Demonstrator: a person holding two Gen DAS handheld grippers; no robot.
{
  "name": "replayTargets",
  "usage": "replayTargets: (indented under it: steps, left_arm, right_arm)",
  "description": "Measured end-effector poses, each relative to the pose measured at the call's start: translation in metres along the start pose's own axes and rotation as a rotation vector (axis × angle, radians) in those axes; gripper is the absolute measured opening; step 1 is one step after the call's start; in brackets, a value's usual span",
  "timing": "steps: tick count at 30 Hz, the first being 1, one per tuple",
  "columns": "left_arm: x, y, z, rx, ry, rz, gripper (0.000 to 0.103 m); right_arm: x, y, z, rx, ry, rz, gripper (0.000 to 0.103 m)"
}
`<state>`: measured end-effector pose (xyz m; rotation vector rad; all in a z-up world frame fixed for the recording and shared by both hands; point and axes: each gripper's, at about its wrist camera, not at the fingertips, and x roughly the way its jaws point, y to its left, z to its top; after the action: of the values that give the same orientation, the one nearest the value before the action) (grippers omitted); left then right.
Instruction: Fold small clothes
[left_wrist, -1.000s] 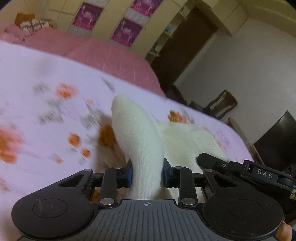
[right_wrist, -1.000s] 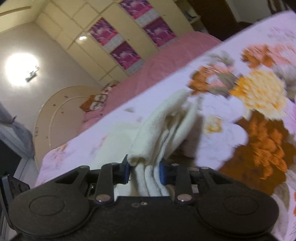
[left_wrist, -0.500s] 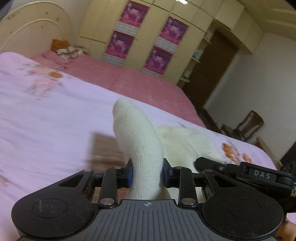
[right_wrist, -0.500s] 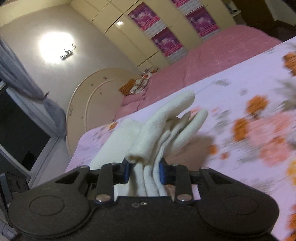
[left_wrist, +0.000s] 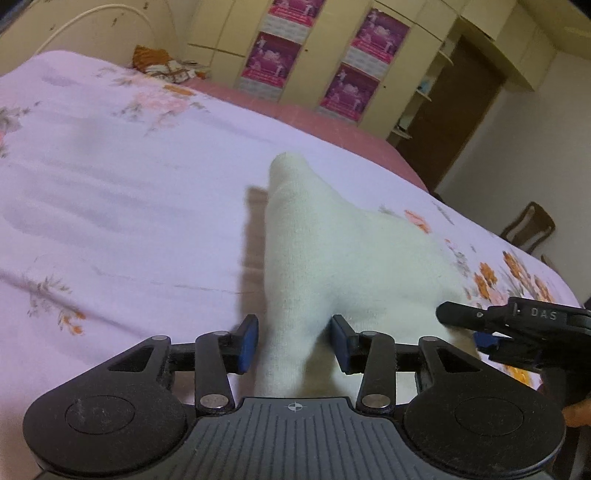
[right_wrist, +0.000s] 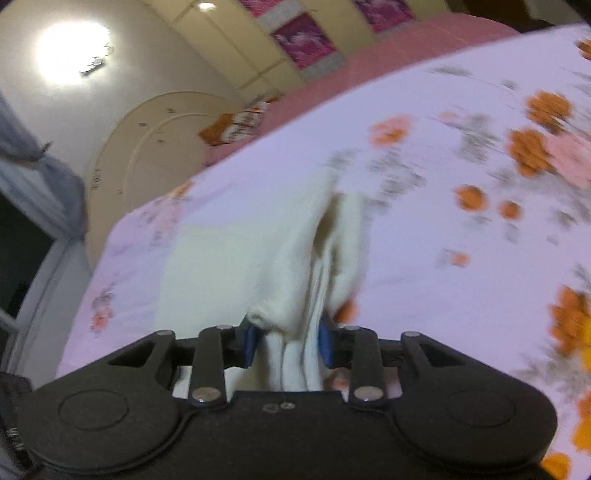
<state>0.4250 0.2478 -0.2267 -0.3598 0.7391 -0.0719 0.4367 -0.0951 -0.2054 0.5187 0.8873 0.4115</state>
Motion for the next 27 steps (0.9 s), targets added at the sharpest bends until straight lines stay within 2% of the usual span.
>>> replayTargets:
  steps: [5,10,11,12,14,17,19,21,27]
  left_arm:
    - [-0.011,-0.014,0.016,-0.004,-0.031,0.008,0.042]
    - [0.009,-0.020,0.034,0.015,-0.035,0.039,0.042]
    - [0.014,-0.020,0.035,0.014,-0.032,0.044,0.044]
    - [0.019,-0.020,0.036,0.011,-0.026,0.051,0.053]
    - [0.025,-0.020,0.035,-0.002,-0.010,0.057,0.060]
    - [0.027,-0.020,0.031,0.016,-0.012,0.070,0.067]
    - [0.024,-0.020,0.030,0.022,-0.007,0.076,0.068]
    - [0.018,-0.023,0.030,0.019,0.001,0.090,0.068]
    - [-0.009,-0.041,0.018,0.089,0.017,0.085,0.068]
  right_arm:
    - [-0.015,-0.004,0.011,0.061,-0.042,-0.004,0.037]
    - [-0.021,0.022,0.030,-0.040,-0.146,-0.037,0.037]
    - [-0.017,0.026,0.031,-0.065,-0.147,-0.035,0.036]
    - [-0.012,0.030,0.031,-0.084,-0.140,-0.036,0.036]
    - [-0.001,0.036,0.027,-0.124,-0.111,-0.058,0.036]
    - [0.021,0.033,0.022,-0.183,-0.048,-0.190,0.031]
    - [0.019,0.022,0.020,-0.156,-0.043,-0.203,0.042]
    - [0.011,0.022,0.018,-0.137,-0.045,-0.201,0.042]
    - [-0.028,0.057,-0.004,-0.216,-0.102,-0.198,0.037]
